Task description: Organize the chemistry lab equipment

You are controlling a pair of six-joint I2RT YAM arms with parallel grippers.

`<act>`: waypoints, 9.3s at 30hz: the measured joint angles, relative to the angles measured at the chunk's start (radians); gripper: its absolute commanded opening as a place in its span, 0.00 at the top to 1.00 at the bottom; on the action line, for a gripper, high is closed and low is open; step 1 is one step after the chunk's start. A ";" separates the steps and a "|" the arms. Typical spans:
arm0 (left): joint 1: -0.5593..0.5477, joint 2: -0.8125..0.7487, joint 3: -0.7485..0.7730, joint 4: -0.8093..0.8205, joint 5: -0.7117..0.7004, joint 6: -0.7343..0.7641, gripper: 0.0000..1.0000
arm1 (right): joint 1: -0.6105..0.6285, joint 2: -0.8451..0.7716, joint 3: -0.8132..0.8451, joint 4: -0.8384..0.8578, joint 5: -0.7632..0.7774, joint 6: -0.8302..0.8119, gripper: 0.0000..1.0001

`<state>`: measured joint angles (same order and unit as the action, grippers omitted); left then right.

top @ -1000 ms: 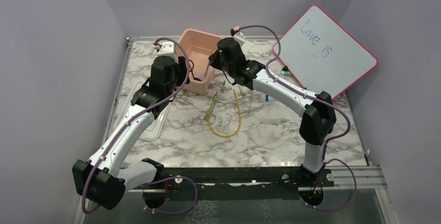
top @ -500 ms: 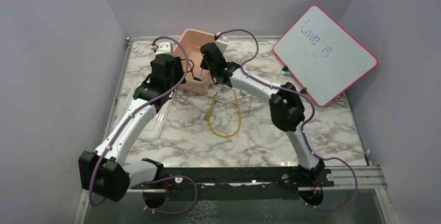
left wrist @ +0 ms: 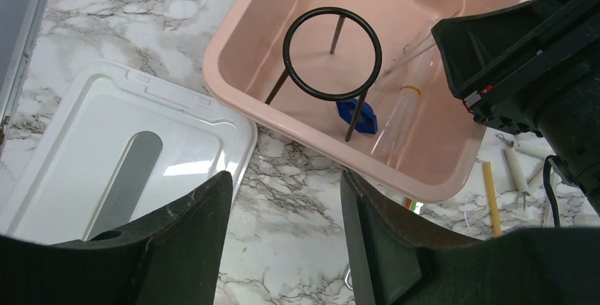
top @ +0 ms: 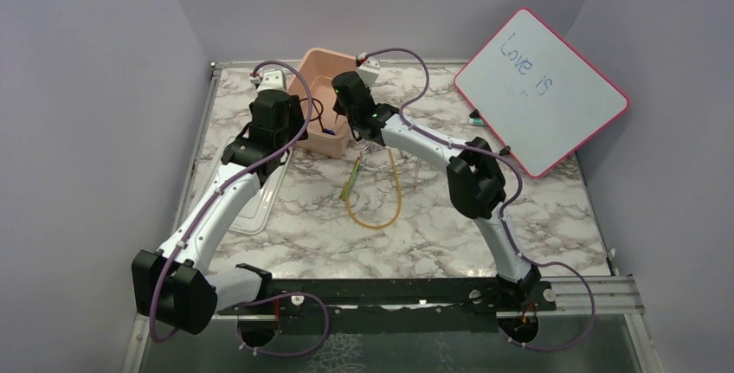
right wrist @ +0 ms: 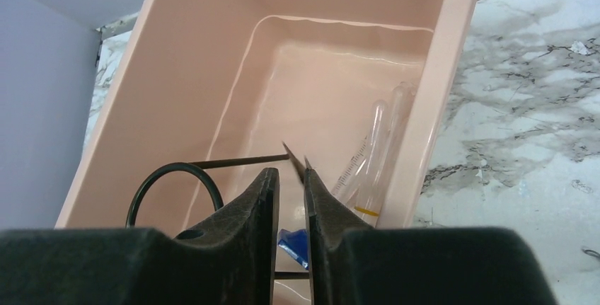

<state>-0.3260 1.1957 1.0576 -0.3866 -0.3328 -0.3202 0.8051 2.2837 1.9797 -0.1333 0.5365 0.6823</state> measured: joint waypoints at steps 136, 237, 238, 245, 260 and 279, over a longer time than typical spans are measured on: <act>-0.031 0.867 0.864 -0.346 0.422 0.324 0.82 | -0.015 -1.276 -1.125 0.073 -0.053 0.046 0.66; -0.077 -0.193 -0.243 0.246 0.584 0.076 0.31 | -0.205 -0.165 -0.431 -0.119 -0.389 -0.051 0.99; -0.077 -0.188 -0.243 0.247 0.591 0.074 0.31 | -0.205 -0.196 -0.457 -0.109 -0.389 -0.051 0.99; -0.077 -0.148 -0.244 0.256 0.651 0.046 0.31 | -0.205 -0.431 -0.594 -0.018 -0.403 -0.051 0.99; -0.282 0.009 -0.261 0.340 0.666 -0.209 0.38 | -0.205 -0.711 -0.833 0.065 -0.567 -0.026 0.99; -0.304 0.095 -0.262 0.402 0.731 -0.349 1.00 | -0.205 -0.835 -0.942 0.166 -0.669 0.062 0.78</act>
<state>-0.6300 1.2903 0.7959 0.0151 0.3985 -0.6693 0.5999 1.4490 1.0378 0.0330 -0.1322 0.7444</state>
